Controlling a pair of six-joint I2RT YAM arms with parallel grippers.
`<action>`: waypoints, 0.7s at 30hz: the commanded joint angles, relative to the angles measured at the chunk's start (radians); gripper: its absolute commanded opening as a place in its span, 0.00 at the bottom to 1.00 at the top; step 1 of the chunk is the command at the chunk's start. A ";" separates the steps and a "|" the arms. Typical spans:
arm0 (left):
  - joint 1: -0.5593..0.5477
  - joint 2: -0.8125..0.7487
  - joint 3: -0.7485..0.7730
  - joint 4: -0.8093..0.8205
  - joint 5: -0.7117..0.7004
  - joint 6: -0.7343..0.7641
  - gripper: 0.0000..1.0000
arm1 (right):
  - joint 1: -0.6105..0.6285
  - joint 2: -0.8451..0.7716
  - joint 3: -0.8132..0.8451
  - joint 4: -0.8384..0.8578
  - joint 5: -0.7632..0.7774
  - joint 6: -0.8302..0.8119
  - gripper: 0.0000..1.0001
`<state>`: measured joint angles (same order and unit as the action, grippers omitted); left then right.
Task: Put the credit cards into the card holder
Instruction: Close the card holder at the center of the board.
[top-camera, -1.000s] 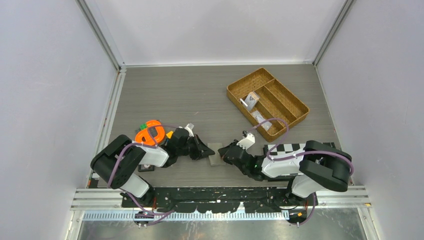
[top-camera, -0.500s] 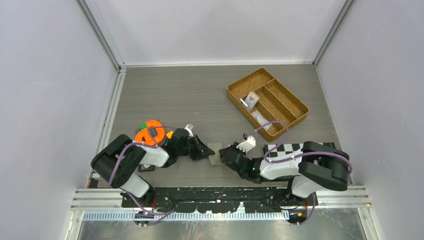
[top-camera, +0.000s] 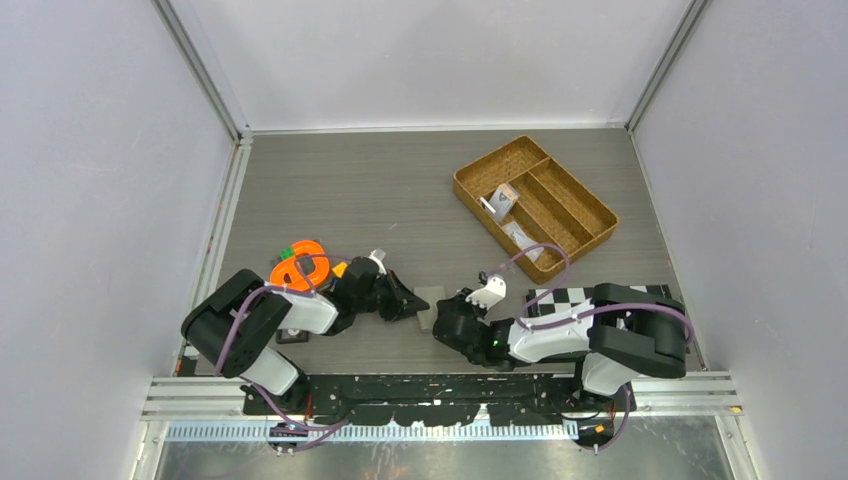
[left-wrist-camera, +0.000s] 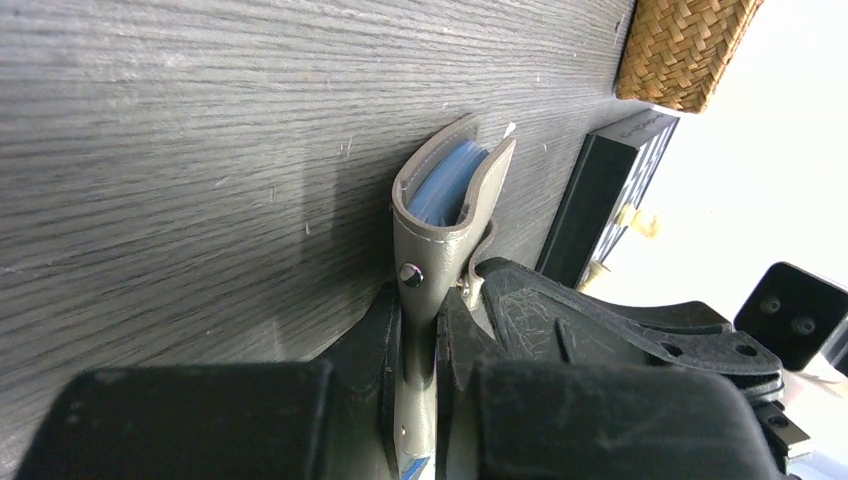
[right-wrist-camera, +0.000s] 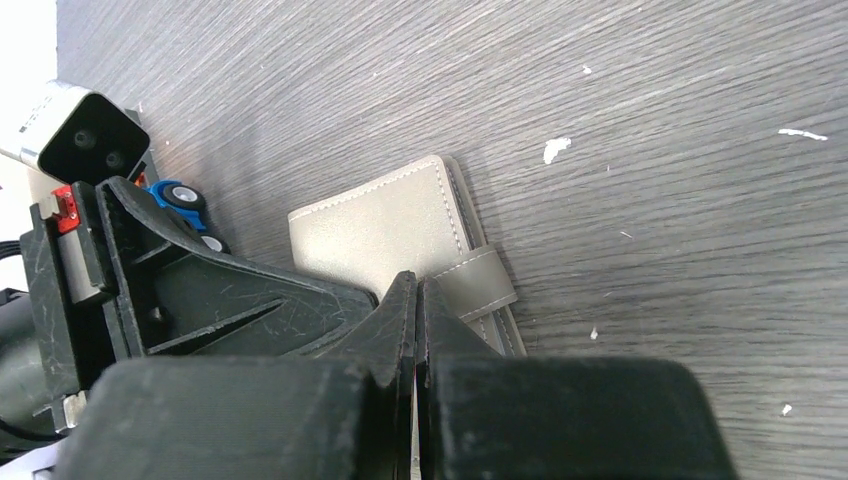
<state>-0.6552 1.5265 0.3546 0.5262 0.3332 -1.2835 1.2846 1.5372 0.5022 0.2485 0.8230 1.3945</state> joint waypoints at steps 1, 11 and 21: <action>0.013 0.001 0.018 -0.117 -0.251 -0.006 0.00 | 0.102 0.070 0.018 -0.233 -0.202 0.013 0.00; 0.013 -0.002 0.024 -0.136 -0.233 0.004 0.00 | 0.142 0.118 0.072 -0.338 -0.211 0.053 0.00; 0.015 0.081 0.171 -0.212 -0.128 0.213 0.02 | 0.039 -0.210 0.252 -0.665 -0.074 -0.294 0.34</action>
<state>-0.6571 1.5482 0.4671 0.4305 0.3103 -1.1969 1.3659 1.4410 0.6632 -0.2188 0.7937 1.2968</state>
